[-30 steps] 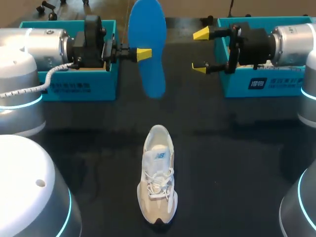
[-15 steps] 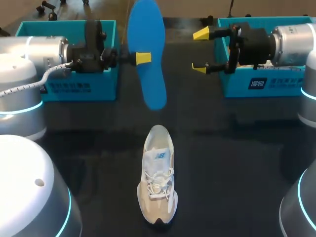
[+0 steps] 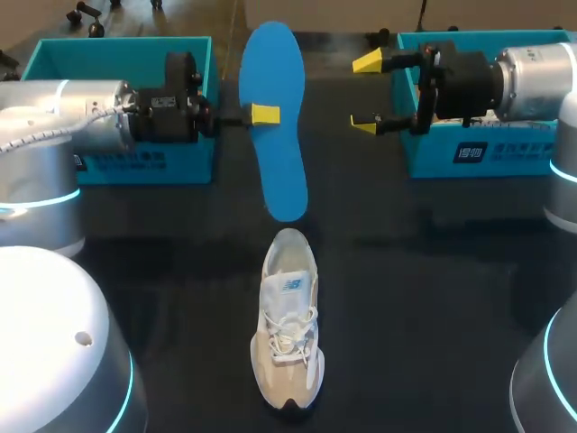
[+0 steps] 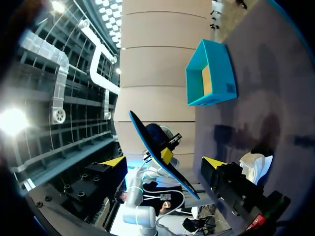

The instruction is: Take the shoe out of the shoebox, open the shoe tongue, remove and reinsert the insole, then place the shoe into the shoebox

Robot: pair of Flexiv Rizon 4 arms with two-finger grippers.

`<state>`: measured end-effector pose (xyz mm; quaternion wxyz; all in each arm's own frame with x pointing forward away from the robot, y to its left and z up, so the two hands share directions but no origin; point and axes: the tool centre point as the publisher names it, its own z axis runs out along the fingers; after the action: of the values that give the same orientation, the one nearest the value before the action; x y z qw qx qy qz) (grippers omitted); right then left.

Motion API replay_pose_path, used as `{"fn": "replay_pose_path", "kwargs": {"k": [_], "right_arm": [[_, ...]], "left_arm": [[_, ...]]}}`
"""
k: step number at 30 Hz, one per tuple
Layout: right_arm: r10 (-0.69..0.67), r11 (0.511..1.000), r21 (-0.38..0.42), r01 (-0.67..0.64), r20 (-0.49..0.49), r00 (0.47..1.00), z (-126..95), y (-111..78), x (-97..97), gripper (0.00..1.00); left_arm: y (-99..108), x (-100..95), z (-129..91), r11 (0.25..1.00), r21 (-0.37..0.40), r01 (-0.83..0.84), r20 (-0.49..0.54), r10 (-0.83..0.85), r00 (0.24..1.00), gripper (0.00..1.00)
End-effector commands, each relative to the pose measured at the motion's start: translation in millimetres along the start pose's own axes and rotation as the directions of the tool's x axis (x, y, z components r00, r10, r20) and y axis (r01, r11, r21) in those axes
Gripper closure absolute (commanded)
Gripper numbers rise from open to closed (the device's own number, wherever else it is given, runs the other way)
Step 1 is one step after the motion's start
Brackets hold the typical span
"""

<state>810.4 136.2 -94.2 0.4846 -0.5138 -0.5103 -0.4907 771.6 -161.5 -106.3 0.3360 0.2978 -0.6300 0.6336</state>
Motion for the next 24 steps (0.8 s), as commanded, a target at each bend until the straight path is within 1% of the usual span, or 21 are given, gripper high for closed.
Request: {"fn": "replay_pose_path", "kwargs": {"k": [1, 4, 10, 13, 15, 19, 24], "right_arm": [[0.000, 1.000, 0.000, 0.000, 0.002, 1.000, 1.2, -0.2, -0.3, 0.00], [0.000, 1.000, 0.000, 0.000, 0.002, 1.000, 1.2, -0.2, -0.3, 0.00], [0.000, 1.000, 0.000, 0.000, 0.002, 1.000, 1.2, -0.2, -0.3, 0.00], [0.000, 1.000, 0.000, 0.000, 0.002, 1.000, 1.2, -0.2, -0.3, 0.00], [0.000, 1.000, 0.000, 0.000, 0.002, 1.000, 1.2, -0.2, -0.3, 0.00], [0.000, 1.000, 0.000, 0.000, 0.002, 1.000, 1.2, -0.2, -0.3, 0.00], [0.000, 1.000, 0.000, 0.000, 0.002, 1.000, 1.2, -0.2, -0.3, 0.00]], "left_arm": [[-3.3, -2.0, -1.4, 1.000, -0.012, 0.001, -0.005, -0.001, 1.000, 1.00], [-0.8, -5.7, 0.3, 0.999, -0.008, 0.038, 0.002, -0.038, 0.999, 1.00], [3.4, -13.9, 0.3, 0.975, 0.027, 0.218, -0.002, -0.218, 0.976, 1.00], [3.8, -15.6, 0.4, 0.962, 0.035, 0.271, -0.004, -0.271, 0.962, 1.00], [4.8, -16.9, 0.9, 0.950, 0.027, 0.310, -0.005, -0.310, 0.951, 1.00], [7.7, -18.5, 1.7, 0.943, 0.017, 0.332, 0.000, -0.332, 0.943, 1.00], [7.8, -22.4, 1.5, 0.899, 0.004, 0.438, -0.033, -0.438, 0.899, 1.00]]}}
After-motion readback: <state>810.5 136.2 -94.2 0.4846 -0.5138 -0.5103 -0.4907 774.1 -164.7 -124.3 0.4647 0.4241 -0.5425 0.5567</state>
